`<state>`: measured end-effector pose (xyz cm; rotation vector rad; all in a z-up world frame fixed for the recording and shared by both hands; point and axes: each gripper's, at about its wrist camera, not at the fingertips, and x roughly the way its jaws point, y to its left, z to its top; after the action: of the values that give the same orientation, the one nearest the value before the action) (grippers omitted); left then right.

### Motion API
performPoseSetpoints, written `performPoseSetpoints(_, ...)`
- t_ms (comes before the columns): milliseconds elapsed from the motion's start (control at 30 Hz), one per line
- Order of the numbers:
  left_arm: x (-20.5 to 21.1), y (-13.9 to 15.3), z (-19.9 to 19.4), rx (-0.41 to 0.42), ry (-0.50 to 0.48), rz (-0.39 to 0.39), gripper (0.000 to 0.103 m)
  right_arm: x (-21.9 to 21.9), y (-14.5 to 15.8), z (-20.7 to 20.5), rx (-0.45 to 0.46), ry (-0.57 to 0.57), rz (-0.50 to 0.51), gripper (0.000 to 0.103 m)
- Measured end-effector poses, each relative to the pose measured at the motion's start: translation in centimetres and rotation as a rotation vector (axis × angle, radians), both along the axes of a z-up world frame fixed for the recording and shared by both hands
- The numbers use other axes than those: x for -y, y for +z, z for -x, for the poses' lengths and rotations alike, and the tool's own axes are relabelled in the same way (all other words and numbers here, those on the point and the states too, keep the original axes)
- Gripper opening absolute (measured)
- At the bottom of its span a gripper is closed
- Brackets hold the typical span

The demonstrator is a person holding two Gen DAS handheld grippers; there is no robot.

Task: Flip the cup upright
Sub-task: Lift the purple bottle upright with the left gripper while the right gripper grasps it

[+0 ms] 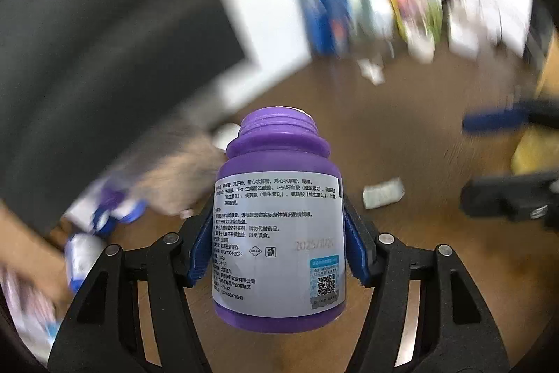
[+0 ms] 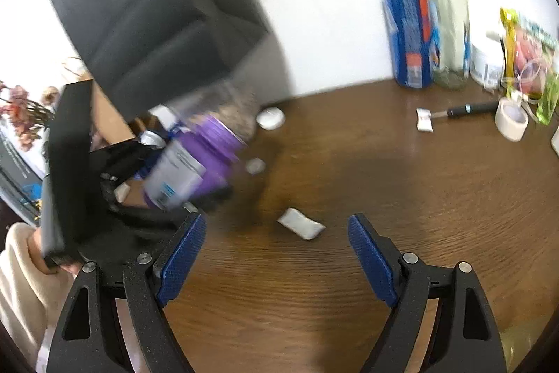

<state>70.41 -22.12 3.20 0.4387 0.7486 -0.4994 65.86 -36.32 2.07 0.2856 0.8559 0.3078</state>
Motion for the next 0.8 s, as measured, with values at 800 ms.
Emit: performPoseSetpoints(800, -13.2, 14.1, 35.1, 0.362, -0.058, 0.315, 0.063, -17.5, 14.5, 21.5, 0.158, 0.399, -0.422, 0.068)
